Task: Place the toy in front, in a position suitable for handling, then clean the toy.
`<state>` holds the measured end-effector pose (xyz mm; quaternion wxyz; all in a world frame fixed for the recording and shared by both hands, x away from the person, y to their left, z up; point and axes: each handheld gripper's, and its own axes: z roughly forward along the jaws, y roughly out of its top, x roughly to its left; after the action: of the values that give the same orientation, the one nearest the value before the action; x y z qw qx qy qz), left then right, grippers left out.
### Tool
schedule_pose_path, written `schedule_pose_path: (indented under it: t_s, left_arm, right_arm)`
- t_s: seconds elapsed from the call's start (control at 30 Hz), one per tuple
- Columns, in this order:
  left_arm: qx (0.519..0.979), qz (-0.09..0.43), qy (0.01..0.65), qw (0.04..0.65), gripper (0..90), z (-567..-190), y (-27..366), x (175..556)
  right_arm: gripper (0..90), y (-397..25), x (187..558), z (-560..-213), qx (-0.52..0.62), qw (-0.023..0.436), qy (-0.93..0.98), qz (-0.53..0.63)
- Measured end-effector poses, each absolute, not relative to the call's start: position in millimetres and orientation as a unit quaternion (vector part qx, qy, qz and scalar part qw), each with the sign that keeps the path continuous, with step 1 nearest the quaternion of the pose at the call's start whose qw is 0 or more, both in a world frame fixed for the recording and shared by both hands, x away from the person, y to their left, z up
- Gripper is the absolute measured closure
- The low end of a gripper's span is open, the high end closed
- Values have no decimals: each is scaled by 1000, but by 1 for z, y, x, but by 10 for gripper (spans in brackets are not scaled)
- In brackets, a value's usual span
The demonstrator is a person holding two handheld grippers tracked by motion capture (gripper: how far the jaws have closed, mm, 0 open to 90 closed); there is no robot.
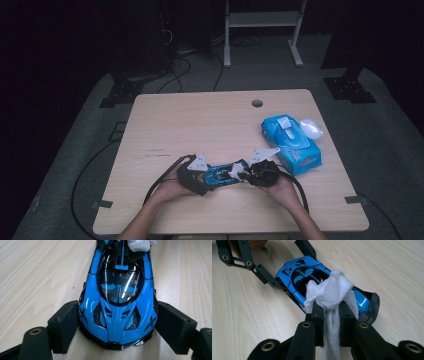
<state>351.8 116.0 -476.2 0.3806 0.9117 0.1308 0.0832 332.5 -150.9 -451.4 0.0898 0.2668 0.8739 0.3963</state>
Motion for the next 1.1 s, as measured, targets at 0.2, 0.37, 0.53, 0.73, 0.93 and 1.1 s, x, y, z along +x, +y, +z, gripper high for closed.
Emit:
schedule_pose_path:
  t_s: [0.2, 0.37, 0.53, 0.73, 0.93, 1.1]
  left_arm:
    - [912, 79, 131, 380, 223, -477, 115, 354]
    - [912, 75, 131, 382, 223, -478, 115, 354]
    - [912, 73, 133, 381, 224, -478, 116, 354]
    - [910, 72, 137, 384, 226, -478, 116, 354]
    - [912, 76, 134, 381, 233, -477, 116, 353]
    - [911, 76, 137, 382, 235, -478, 116, 352]
  right_arm:
    - [781, -153, 331, -453, 270, 91, 870, 402]
    - [781, -153, 331, -453, 270, 92, 870, 403]
    - [785, -148, 328, -450, 263, 105, 876, 391]
    - [788, -129, 320, -448, 229, 112, 884, 392]
    - [797, -145, 324, -449, 246, 119, 882, 383]
    - [804, -151, 322, -449, 265, 132, 875, 382]
